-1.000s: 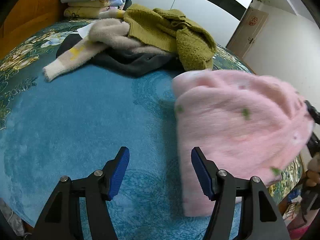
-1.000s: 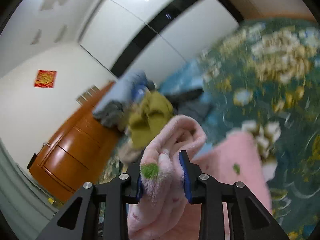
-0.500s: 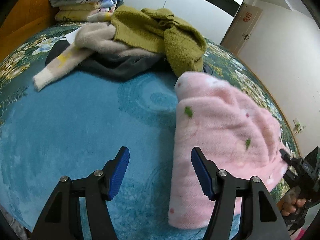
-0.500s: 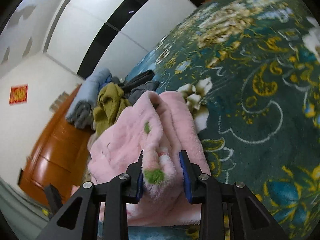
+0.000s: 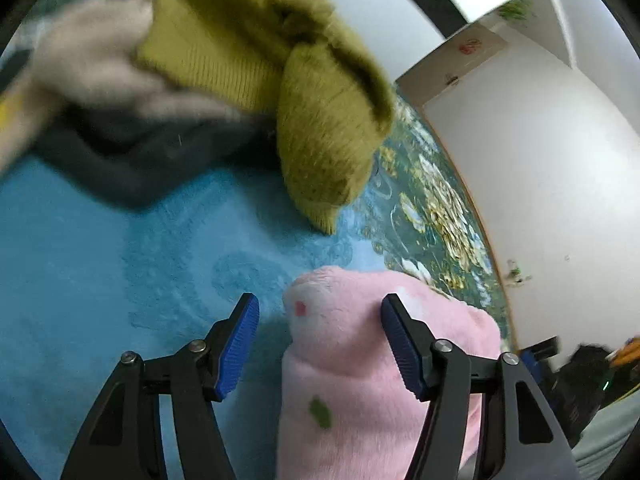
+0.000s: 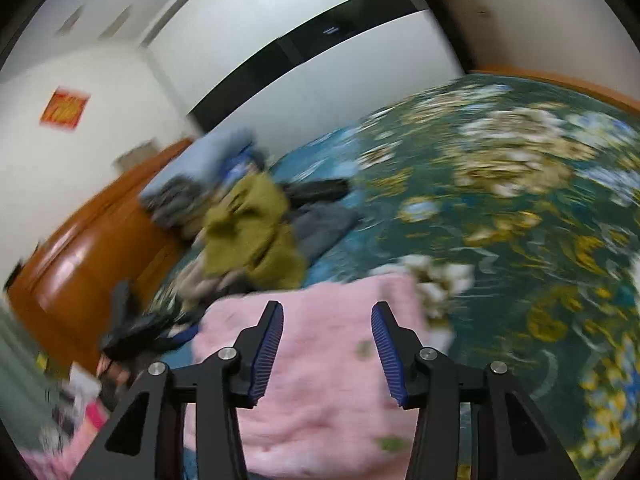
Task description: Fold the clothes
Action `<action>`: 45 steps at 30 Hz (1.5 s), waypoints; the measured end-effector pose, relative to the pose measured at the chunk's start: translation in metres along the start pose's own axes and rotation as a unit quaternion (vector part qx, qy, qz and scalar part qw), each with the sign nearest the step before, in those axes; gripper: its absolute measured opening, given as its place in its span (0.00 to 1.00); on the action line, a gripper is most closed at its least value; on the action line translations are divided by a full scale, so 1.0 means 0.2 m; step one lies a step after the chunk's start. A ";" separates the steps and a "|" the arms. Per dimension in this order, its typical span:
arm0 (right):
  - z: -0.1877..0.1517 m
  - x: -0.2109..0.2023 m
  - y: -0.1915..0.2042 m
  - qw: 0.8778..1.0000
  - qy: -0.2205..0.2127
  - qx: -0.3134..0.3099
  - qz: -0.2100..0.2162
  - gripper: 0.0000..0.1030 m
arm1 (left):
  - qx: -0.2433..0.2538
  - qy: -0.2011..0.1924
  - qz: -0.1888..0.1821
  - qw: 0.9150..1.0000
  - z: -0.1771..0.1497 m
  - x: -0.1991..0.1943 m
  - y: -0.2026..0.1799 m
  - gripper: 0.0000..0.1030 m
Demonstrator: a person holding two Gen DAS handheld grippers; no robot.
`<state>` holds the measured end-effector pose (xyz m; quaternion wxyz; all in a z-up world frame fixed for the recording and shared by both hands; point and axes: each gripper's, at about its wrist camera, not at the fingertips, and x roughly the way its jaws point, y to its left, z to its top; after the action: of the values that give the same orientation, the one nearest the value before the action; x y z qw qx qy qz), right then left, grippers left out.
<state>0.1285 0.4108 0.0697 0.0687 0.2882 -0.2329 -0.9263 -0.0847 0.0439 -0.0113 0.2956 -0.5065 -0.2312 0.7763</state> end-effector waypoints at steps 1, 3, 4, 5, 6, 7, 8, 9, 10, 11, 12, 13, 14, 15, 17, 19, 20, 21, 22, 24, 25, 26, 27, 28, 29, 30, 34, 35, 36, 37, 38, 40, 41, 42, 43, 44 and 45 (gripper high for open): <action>-0.01 0.03 0.03 1.000 0.011 -0.013 0.005 0.48 | -0.012 0.007 -0.012 1.000 0.01 0.02 0.02 0.40; -0.06 0.10 0.06 0.999 0.035 -0.039 -0.011 0.49 | -0.025 0.012 -0.027 0.999 0.01 0.05 0.04 0.24; -0.08 0.13 0.04 0.998 0.044 -0.040 -0.026 0.49 | -0.021 0.011 -0.031 0.999 0.02 0.05 0.04 0.21; -0.10 0.15 0.01 0.998 0.051 -0.026 -0.028 0.49 | -0.016 0.011 -0.032 0.999 0.02 0.05 0.03 0.20; -0.13 0.17 -0.03 0.998 0.059 -0.012 -0.031 0.49 | -0.013 0.007 -0.034 0.999 0.03 0.05 0.01 0.18; -0.15 0.18 -0.07 0.997 0.066 0.002 -0.033 0.49 | -0.010 0.004 -0.035 0.999 0.05 0.05 0.00 0.18; -0.17 0.18 -0.09 0.997 0.064 0.010 -0.028 0.49 | -0.007 0.000 -0.037 0.999 0.06 0.05 -0.01 0.17; -0.18 0.17 -0.12 0.998 0.062 0.017 -0.022 0.49 | -0.010 -0.005 -0.043 0.999 0.07 0.05 -0.02 0.17; -0.19 0.15 -0.13 0.998 0.059 0.020 -0.019 0.49 | -0.013 -0.010 -0.048 0.999 0.09 0.05 -0.03 0.17; -0.21 0.14 -0.14 0.998 0.057 0.024 -0.016 0.49 | -0.016 -0.013 -0.049 0.999 0.11 0.07 -0.02 0.17; -0.22 0.14 -0.16 0.998 0.057 0.031 -0.015 0.49 | -0.014 -0.013 -0.038 0.999 0.12 0.10 -0.02 0.17; -0.22 0.14 -0.17 0.998 0.058 0.036 -0.014 0.49 | -0.012 -0.013 -0.024 1.000 0.13 0.13 -0.02 0.17; -0.23 0.14 -0.18 0.997 0.059 0.042 -0.014 0.49 | -0.007 -0.008 0.005 1.000 0.13 0.18 -0.01 0.17; -0.24 0.15 -0.19 0.997 0.060 0.048 -0.013 0.49 | -0.012 0.000 0.022 1.000 0.13 0.22 0.00 0.17; -0.27 0.19 -0.24 0.992 0.094 0.066 -0.048 0.55 | -0.029 0.008 0.021 0.999 0.12 0.26 0.04 0.17; -0.31 0.22 -0.31 0.988 0.101 0.111 -0.025 0.58 | -0.027 0.002 0.013 1.000 0.11 0.23 0.03 0.18; -0.31 0.21 -0.32 0.988 0.095 0.119 -0.018 0.58 | -0.016 0.000 0.016 1.000 0.10 0.20 0.00 0.20; -0.30 0.19 -0.32 0.989 0.090 0.113 -0.022 0.58 | -0.007 0.001 0.022 1.000 0.10 0.18 -0.02 0.21; -0.29 0.17 -0.31 0.990 0.085 0.107 -0.026 0.58 | 0.005 -0.004 0.036 0.999 0.10 0.14 -0.05 0.21; -0.23 0.13 -0.28 0.993 0.077 0.082 -0.044 0.58 | 0.035 -0.031 0.070 0.996 0.10 0.03 -0.11 0.25; -0.20 0.10 -0.26 0.994 0.069 0.066 -0.055 0.58 | 0.049 -0.048 0.086 0.994 0.08 -0.03 -0.14 0.28; -0.17 0.08 -0.23 0.995 0.059 0.046 -0.065 0.58 | 0.060 -0.066 0.099 0.991 0.08 -0.09 -0.18 0.34; -0.14 0.05 -0.20 0.996 0.048 0.026 -0.075 0.58 | 0.070 -0.077 0.104 0.989 0.08 -0.14 -0.21 0.36; -0.10 0.04 -0.18 0.996 0.044 0.014 -0.076 0.58 | 0.083 -0.083 0.101 0.988 0.06 -0.17 -0.25 0.36; -0.06 0.03 -0.15 0.996 0.040 0.002 -0.076 0.58 | 0.097 -0.088 0.097 0.987 0.03 -0.20 -0.30 0.36; -0.02 0.05 -0.11 0.997 0.041 -0.012 -0.071 0.58 | 0.112 -0.086 0.086 0.986 0.00 -0.21 -0.34 0.36; 0.08 0.17 0.07 0.995 0.060 -0.073 -0.031 0.58 | 0.175 -0.067 0.032 0.982 -0.21 -0.21 -0.53 0.36; 0.09 0.21 0.11 0.994 0.067 -0.085 -0.020 0.58 | 0.185 -0.057 0.022 0.981 -0.27 -0.19 -0.55 0.36; 0.09 0.26 0.13 0.993 0.075 -0.095 -0.019 0.58 | 0.195 -0.046 0.013 0.980 -0.33 -0.17 -0.58 0.37; 0.10 0.31 0.13 0.991 0.079 -0.100 -0.029 0.58 | 0.202 -0.035 0.012 0.979 -0.38 -0.14 -0.58 0.37; 0.09 0.35 0.12 0.991 0.086 -0.100 -0.039 0.58 | 0.207 -0.022 0.018 0.978 -0.43 -0.10 -0.57 0.37; 0.07 0.43 0.06 0.989 0.106 -0.082 -0.057 0.58 | 0.204 0.004 0.039 0.978 -0.49 -0.01 -0.51 0.37; 0.06 0.47 0.02 0.988 0.118 -0.071 -0.067 0.58 | 0.196 0.017 0.051 0.979 -0.51 0.04 -0.47 0.37; 0.05 0.51 -0.02 0.988 0.129 -0.056 -0.067 0.58 | 0.184 0.030 0.052 0.981 -0.52 0.08 -0.43 0.37; 0.04 0.54 -0.06 0.987 0.141 -0.041 -0.066 0.58 | 0.172 0.036 0.050 0.983 -0.54 0.10 -0.40 0.37; 0.02 0.58 -0.10 0.986 0.152 -0.026 -0.066 0.58 | 0.165 0.032 0.046 0.985 -0.54 0.11 -0.38 0.37; 0.02 0.57 -0.13 0.987 0.149 -0.019 -0.053 0.58 | 0.164 0.030 0.043 0.985 -0.54 0.10 -0.38 0.37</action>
<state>0.0319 0.4049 0.0027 0.0586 0.4334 -0.1864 -0.8797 0.0253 0.1192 -0.0159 0.3482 -0.4832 -0.0697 0.8003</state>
